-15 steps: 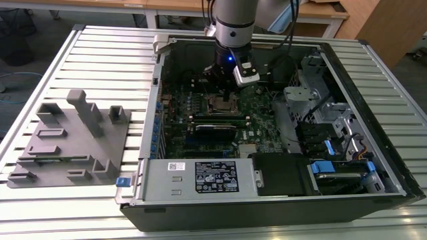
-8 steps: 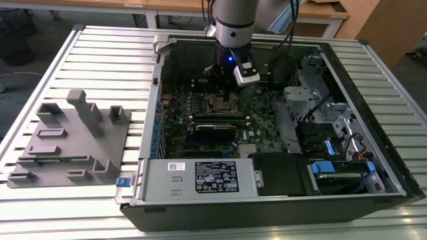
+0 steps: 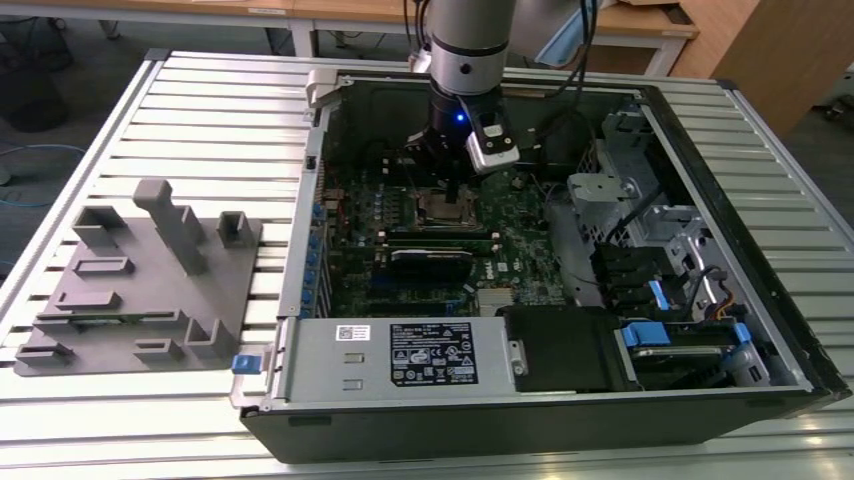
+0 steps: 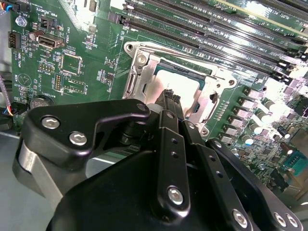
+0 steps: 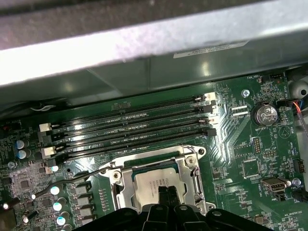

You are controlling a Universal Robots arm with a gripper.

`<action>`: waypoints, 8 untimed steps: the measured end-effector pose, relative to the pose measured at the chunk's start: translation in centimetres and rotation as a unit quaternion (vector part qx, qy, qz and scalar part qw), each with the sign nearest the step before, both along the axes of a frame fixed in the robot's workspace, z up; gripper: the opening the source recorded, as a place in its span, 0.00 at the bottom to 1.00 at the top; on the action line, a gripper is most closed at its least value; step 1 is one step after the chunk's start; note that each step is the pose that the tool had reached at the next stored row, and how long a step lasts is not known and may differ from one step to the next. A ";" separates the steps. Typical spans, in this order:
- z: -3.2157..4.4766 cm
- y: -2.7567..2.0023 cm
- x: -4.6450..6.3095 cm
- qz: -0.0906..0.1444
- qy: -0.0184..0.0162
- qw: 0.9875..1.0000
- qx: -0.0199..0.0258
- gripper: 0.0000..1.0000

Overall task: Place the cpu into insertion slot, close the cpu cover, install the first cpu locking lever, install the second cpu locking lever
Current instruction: 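Close the cpu cover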

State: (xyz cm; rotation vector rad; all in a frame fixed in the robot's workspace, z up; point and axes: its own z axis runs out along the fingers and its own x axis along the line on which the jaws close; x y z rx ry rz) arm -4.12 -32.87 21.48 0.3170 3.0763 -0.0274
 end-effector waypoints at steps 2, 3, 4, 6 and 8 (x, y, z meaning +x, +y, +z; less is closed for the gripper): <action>0.00 0.00 0.0 0.000 0.000 1.000 0.000 0.11; 0.00 0.00 0.0 0.000 0.000 1.000 0.000 0.11; 0.00 0.00 0.0 0.000 0.000 1.000 0.000 0.11; 0.00 0.00 0.0 0.000 0.000 1.000 0.000 0.11; -0.01 0.00 -0.1 0.000 0.000 1.000 0.000 0.11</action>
